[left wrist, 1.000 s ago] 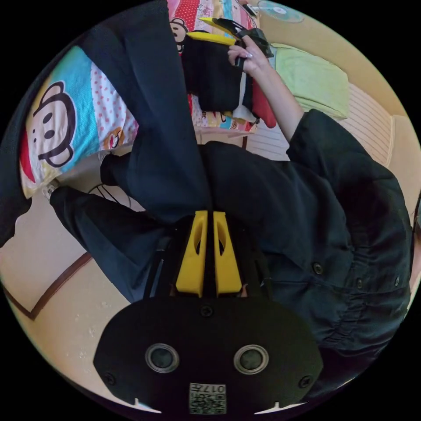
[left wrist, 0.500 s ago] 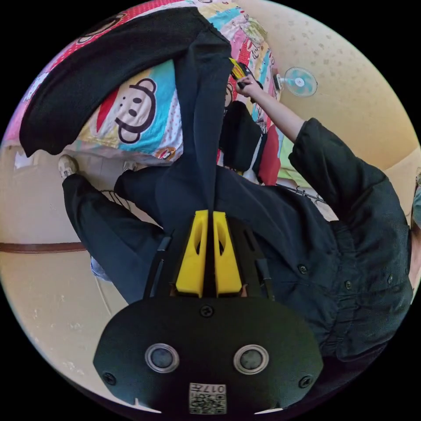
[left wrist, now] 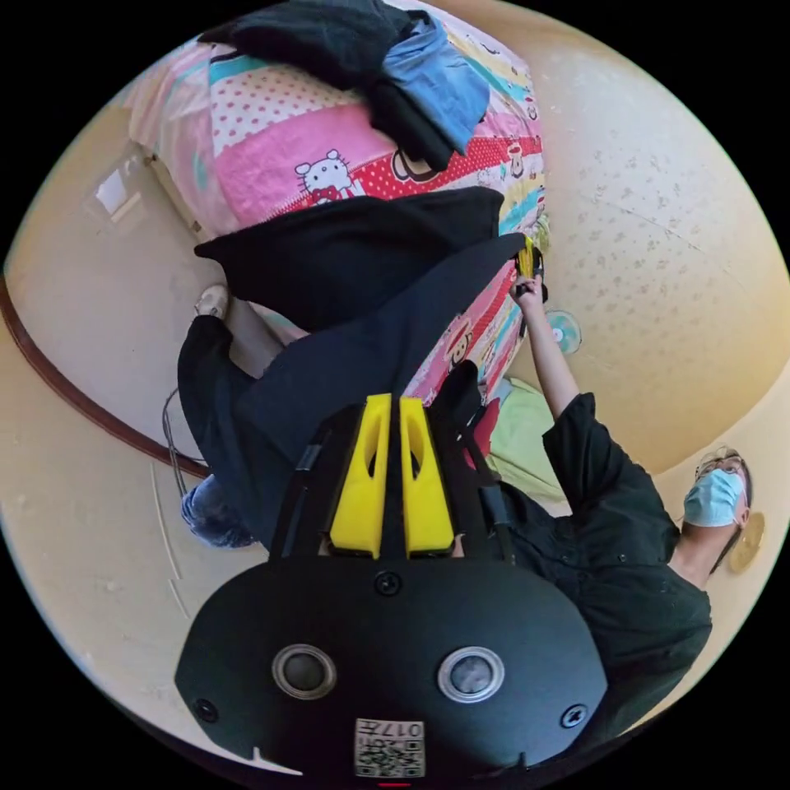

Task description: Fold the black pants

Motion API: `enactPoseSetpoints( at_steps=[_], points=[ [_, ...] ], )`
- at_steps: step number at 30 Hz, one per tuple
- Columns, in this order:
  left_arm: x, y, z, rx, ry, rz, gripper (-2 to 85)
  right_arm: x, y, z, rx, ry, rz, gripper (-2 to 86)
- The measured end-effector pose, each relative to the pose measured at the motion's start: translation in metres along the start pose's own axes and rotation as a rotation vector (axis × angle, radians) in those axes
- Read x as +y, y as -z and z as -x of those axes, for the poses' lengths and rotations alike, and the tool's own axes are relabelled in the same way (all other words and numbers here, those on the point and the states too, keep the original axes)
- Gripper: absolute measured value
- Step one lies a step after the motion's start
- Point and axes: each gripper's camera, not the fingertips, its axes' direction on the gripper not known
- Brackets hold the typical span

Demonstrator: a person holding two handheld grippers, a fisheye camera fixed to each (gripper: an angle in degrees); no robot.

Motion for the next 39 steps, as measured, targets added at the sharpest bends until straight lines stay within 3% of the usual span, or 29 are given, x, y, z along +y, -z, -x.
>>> enactPoseSetpoints(
  at_steps=[4,7,10,17,20,23,26,30,34,36,39],
  points=[
    [-0.045,0.031,0.047,-0.116,0.201,-0.046,3.9,-0.012,-0.059,0.002,-0.007,0.054,0.060,10.1],
    [-0.072,0.058,0.065,-0.216,0.302,-0.084,4.2,0.018,-0.067,-0.006,0.140,0.130,0.103,11.4],
    [-0.111,0.061,0.048,-0.214,0.166,-0.008,6.2,0.079,-0.062,-0.031,0.335,0.158,0.150,12.0],
    [-0.223,0.022,-0.045,-0.369,-0.274,0.175,9.5,0.272,-0.076,-0.121,0.619,-0.037,0.162,13.1],
    [-0.258,0.000,-0.082,-0.413,-0.411,0.238,10.0,0.325,-0.109,-0.145,0.485,-0.128,0.132,15.3],
    [-0.279,-0.043,-0.082,-0.458,-0.385,0.438,11.9,0.345,-0.138,-0.153,0.465,-0.137,0.112,12.7],
    [-0.270,-0.039,-0.096,-0.526,-0.404,0.454,7.0,0.338,-0.157,-0.160,0.463,-0.090,0.309,4.7],
    [-0.215,-0.043,-0.117,-0.286,-0.508,0.644,4.9,0.329,-0.134,-0.145,0.445,0.040,0.483,3.4],
    [-0.172,-0.065,-0.100,-0.237,-0.401,0.735,5.0,0.346,-0.108,-0.144,0.761,0.087,0.687,3.2],
    [-0.157,-0.077,-0.075,-0.394,-0.271,0.727,6.3,0.355,-0.098,-0.153,0.933,0.025,0.659,3.3],
    [-0.150,-0.070,-0.073,-0.357,-0.235,0.622,8.8,0.366,-0.079,-0.156,0.919,-0.015,0.490,5.4]
  ],
)
